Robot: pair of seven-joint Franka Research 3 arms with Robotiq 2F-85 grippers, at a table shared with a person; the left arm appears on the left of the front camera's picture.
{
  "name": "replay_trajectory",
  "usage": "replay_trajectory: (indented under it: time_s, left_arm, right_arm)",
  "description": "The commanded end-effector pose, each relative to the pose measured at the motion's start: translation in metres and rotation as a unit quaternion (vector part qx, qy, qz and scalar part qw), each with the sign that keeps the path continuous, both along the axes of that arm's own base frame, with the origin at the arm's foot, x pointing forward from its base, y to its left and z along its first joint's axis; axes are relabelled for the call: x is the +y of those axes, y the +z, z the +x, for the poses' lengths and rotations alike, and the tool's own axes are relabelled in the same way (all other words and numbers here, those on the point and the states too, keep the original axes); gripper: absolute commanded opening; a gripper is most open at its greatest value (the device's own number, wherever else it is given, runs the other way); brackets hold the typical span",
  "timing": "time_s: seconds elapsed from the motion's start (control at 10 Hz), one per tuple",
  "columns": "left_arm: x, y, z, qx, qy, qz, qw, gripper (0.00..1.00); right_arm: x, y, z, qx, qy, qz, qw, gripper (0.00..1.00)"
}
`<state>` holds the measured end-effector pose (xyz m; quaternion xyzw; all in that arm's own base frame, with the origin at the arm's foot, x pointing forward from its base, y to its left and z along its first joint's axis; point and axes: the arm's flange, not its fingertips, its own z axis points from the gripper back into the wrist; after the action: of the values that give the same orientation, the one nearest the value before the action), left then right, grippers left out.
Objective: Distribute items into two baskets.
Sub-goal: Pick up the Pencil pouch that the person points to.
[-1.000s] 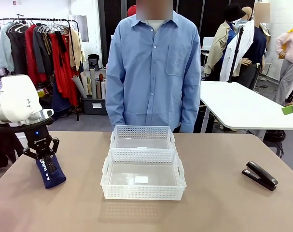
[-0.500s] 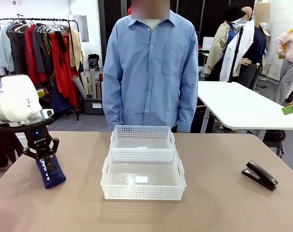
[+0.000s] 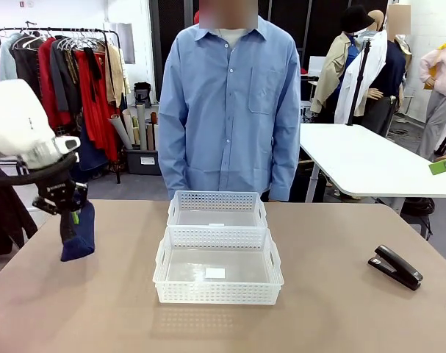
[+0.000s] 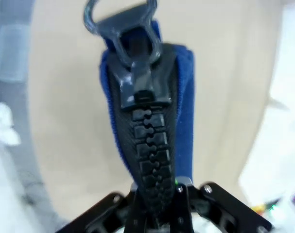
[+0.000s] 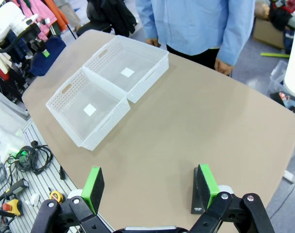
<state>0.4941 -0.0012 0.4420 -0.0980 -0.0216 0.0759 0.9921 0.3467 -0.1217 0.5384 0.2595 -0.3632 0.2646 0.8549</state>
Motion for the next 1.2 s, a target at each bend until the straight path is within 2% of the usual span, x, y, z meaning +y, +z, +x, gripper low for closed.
replay_trajectory:
  time_s: [0.0,0.2,0.5,0.6,0.8,1.1]
  left_arm:
    - [0.007,0.04,-0.014,0.01,-0.143,0.03,0.989,0.0]
    - [0.004,0.079,-0.028,-0.002,-0.225,0.076,0.971,0.0]
    - [-0.004,0.141,-0.059,-0.013,-0.361,0.111,0.926,0.0]
    - [-0.005,0.159,-0.07,-0.029,-0.388,0.109,0.915,0.0]
    - [-0.01,0.18,-0.089,-0.026,-0.435,0.103,0.894,0.0]
    - [-0.012,0.184,-0.092,-0.019,-0.457,0.094,0.884,0.0]
  right_arm:
    - [-0.001,0.001,0.002,-0.015,0.009,0.01,1.0,1.0]
    - [-0.001,0.001,0.002,-0.015,0.009,0.01,1.0,1.0]
    - [-0.001,0.001,0.002,-0.015,0.009,0.01,1.0,1.0]
    - [-0.001,0.001,0.002,-0.015,0.009,0.01,1.0,1.0]
    - [-0.001,0.001,0.002,-0.015,0.009,0.01,1.0,1.0]
    - [-0.001,0.001,0.002,-0.015,0.009,0.01,1.0,1.0]
